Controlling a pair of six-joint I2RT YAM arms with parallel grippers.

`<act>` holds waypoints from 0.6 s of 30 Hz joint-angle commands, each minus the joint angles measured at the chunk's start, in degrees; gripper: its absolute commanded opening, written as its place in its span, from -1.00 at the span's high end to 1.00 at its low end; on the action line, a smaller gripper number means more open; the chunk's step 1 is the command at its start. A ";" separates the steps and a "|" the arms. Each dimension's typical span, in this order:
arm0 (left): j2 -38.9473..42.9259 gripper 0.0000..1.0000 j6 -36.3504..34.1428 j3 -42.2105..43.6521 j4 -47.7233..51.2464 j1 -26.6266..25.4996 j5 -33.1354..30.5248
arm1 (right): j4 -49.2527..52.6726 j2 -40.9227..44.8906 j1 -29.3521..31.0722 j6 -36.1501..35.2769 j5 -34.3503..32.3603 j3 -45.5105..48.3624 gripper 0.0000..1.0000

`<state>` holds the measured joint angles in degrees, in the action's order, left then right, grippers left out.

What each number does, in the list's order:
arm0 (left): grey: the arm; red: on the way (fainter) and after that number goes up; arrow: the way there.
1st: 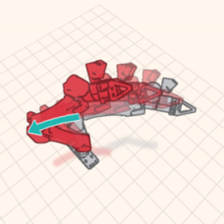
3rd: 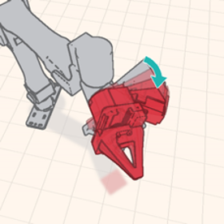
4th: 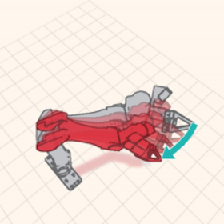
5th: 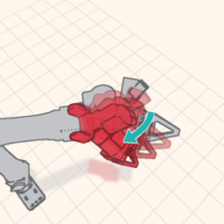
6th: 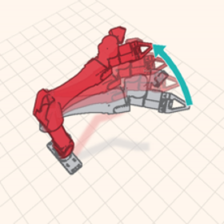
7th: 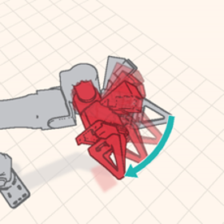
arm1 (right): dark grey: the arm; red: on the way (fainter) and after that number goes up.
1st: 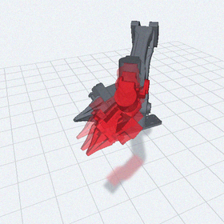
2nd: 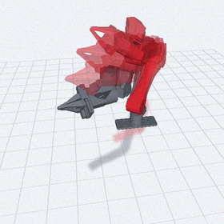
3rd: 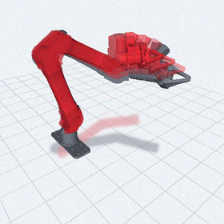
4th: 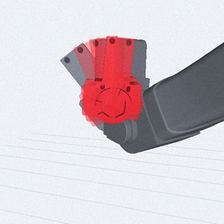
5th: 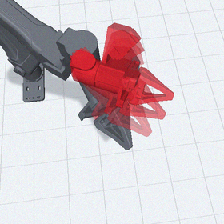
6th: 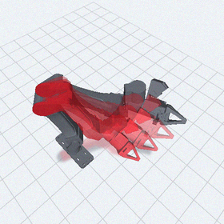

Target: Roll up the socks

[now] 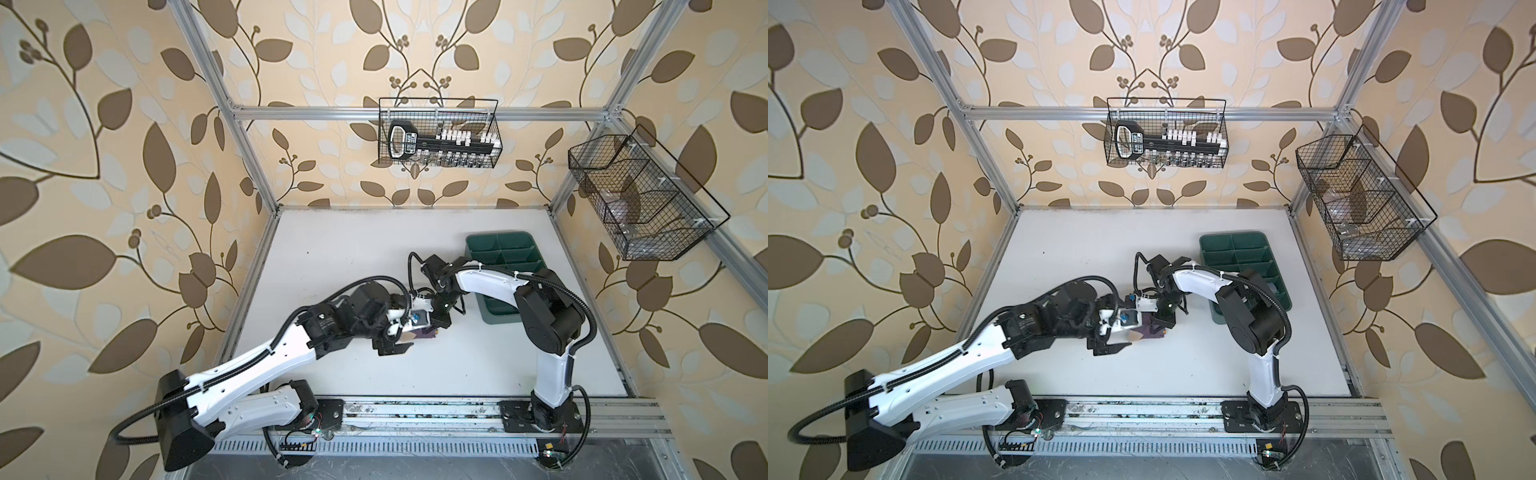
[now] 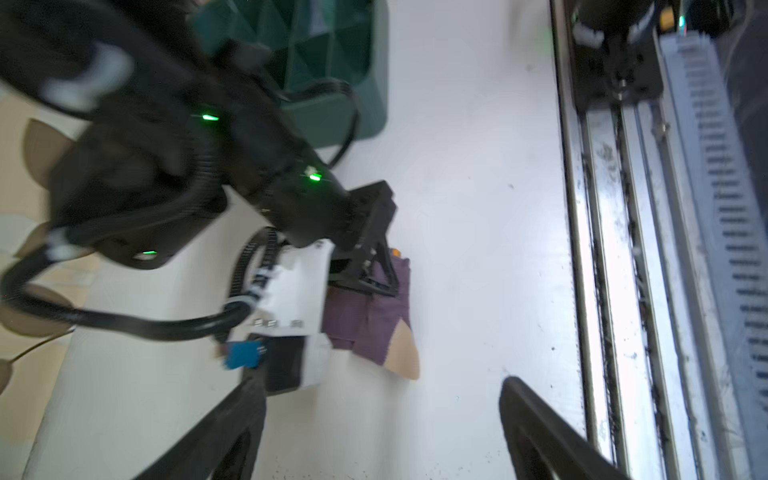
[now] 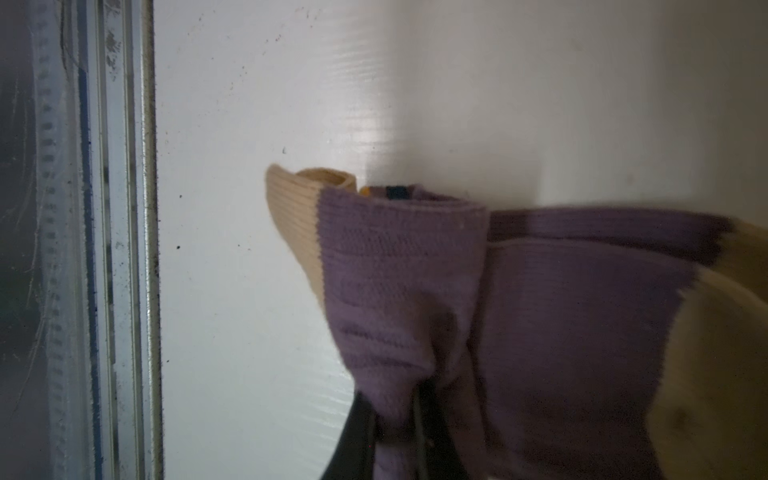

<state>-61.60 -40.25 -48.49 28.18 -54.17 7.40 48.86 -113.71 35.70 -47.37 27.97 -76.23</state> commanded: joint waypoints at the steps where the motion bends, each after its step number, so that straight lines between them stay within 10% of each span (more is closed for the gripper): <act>1: -4.34 -0.79 -5.10 4.09 -6.18 -3.27 -9.95 | 0.72 -5.39 -1.09 -1.99 -7.58 -0.07 0.77; 18: -33.14 -0.01 -2.39 4.57 -29.84 -4.99 -30.16 | 1.84 -6.45 -2.61 -3.64 -5.20 -0.46 0.77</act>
<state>-92.40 -42.98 -43.70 3.77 -58.96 -15.94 51.27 -115.92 33.71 -48.90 30.72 -78.30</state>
